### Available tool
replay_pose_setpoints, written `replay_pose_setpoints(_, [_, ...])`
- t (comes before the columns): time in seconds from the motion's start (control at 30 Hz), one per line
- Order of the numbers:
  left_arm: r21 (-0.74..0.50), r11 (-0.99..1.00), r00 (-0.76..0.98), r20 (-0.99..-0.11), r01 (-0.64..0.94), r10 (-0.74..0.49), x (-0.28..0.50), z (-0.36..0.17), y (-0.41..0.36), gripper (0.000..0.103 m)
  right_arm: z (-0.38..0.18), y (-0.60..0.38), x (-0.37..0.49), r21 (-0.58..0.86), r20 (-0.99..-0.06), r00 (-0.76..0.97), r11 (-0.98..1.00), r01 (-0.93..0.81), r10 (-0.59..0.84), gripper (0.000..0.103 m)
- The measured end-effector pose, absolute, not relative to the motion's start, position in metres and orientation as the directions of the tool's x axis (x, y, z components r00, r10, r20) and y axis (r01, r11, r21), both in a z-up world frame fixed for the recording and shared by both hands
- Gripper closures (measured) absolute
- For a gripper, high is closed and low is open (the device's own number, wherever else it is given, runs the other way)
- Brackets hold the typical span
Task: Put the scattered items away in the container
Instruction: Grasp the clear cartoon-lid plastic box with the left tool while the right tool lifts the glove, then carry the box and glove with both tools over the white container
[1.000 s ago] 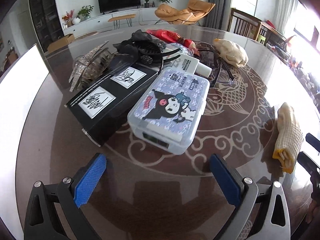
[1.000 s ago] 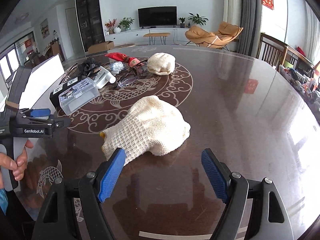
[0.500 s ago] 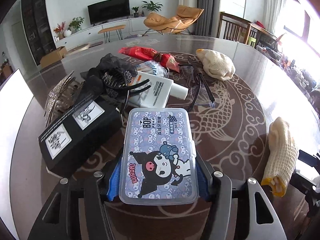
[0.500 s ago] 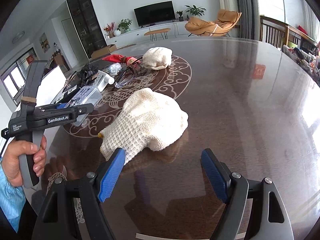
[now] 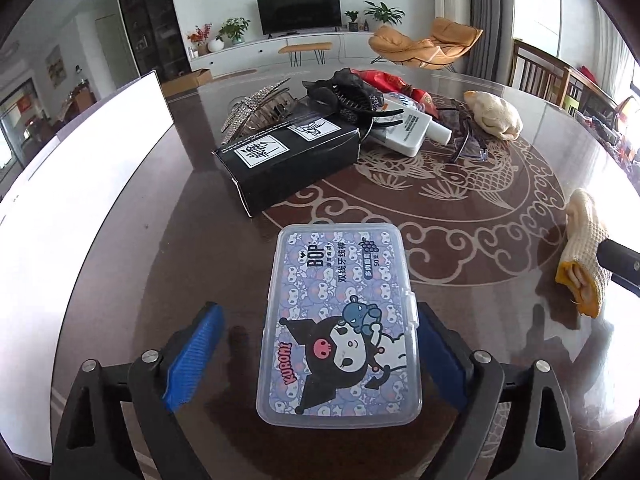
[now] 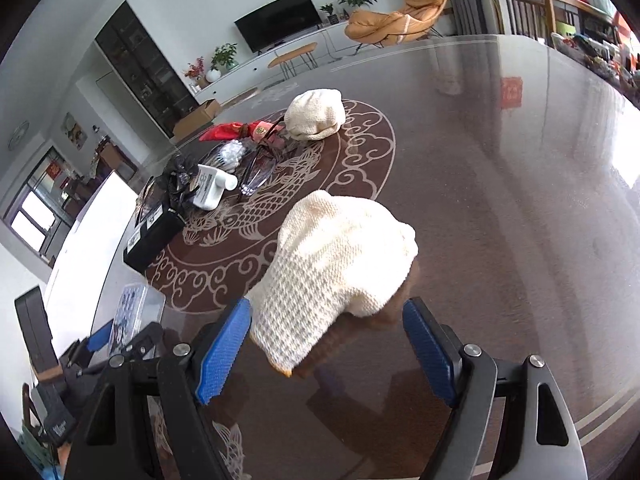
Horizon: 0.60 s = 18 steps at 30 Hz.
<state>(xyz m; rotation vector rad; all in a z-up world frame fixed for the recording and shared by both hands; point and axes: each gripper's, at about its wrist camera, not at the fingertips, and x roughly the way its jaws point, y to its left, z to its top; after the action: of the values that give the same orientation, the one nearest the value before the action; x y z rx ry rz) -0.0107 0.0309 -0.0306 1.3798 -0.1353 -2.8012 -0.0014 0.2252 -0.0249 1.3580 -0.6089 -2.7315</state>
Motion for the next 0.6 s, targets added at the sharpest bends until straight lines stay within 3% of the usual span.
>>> replay_pose_setpoints(0.27, [0.009,-1.0,-0.576,-0.817,0.007,-0.011,-0.018,-0.035,0.018,0.0,-0.036,0.179,-0.052,-0.005,-0.835,-0.543,-0.987,-0.158,0.091,0.023])
replay_pose_setpoints(0.6, [0.007,-1.0,-0.576,-0.817,0.008,-0.01,-0.016,-0.034,0.018,0.0,-0.039,0.18,-0.045,-0.003,-0.795,-0.601,-0.992,-0.129,0.08,0.022])
